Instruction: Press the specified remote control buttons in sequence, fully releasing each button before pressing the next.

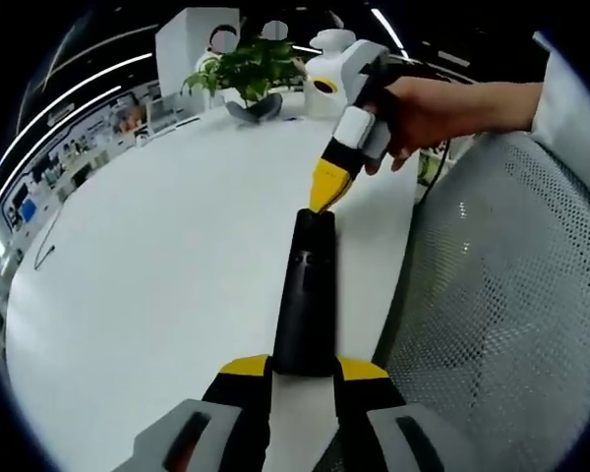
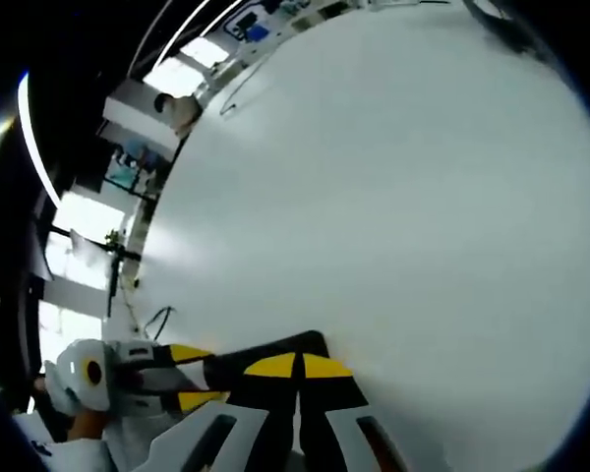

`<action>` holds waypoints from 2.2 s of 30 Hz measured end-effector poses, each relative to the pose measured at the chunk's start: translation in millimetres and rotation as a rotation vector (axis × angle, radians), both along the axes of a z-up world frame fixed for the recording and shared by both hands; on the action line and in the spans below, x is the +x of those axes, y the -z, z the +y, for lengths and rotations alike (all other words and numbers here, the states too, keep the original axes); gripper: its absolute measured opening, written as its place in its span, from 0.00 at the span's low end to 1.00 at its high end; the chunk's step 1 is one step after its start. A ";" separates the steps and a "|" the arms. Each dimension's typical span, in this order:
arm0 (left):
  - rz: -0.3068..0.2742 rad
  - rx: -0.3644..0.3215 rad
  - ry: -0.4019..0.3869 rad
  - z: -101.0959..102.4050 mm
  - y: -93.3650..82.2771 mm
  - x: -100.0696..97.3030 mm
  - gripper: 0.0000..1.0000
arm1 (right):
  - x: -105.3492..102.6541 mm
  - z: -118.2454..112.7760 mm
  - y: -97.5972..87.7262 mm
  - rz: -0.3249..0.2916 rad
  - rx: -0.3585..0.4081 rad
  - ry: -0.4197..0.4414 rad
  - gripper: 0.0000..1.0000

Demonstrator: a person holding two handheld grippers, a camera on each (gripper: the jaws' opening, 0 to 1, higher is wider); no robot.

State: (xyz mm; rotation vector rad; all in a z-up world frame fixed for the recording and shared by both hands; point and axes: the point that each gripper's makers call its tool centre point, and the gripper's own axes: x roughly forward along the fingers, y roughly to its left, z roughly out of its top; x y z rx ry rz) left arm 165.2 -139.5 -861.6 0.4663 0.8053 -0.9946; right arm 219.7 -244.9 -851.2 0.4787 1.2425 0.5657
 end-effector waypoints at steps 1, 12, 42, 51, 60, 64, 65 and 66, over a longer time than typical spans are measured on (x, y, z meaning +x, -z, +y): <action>0.003 0.000 -0.005 -0.1 -0.1 0.3 0.23 | 0.1 -0.6 0.2 0.009 0.007 0.006 0.00; -0.001 0.001 0.009 -0.7 0.1 0.2 0.23 | 6.1 -7.9 -4.3 0.019 0.024 0.057 0.00; -0.009 -0.010 0.011 -1.1 -0.4 0.9 0.23 | 0.6 -0.7 -0.8 0.009 -0.025 0.002 0.00; -0.011 -0.013 0.034 -4.1 -1.0 -1.3 0.23 | -4.8 9.0 -2.5 0.010 -0.005 -0.054 0.00; -0.011 -0.013 0.030 -4.6 -0.5 -1.2 0.23 | -7.1 7.1 0.1 0.002 -0.035 -0.075 0.00; -0.013 -0.017 0.029 -4.7 -0.3 -1.2 0.24 | -7.0 7.0 0.6 -0.003 -0.037 -0.078 0.00; -0.014 -0.016 0.026 -4.9 -0.1 -1.0 0.24 | -7.0 7.2 0.5 -0.008 -0.039 -0.078 0.00; -0.017 -0.019 0.019 -5.4 -0.3 -0.2 0.24 | -6.9 7.3 0.5 -0.011 -0.040 -0.079 0.00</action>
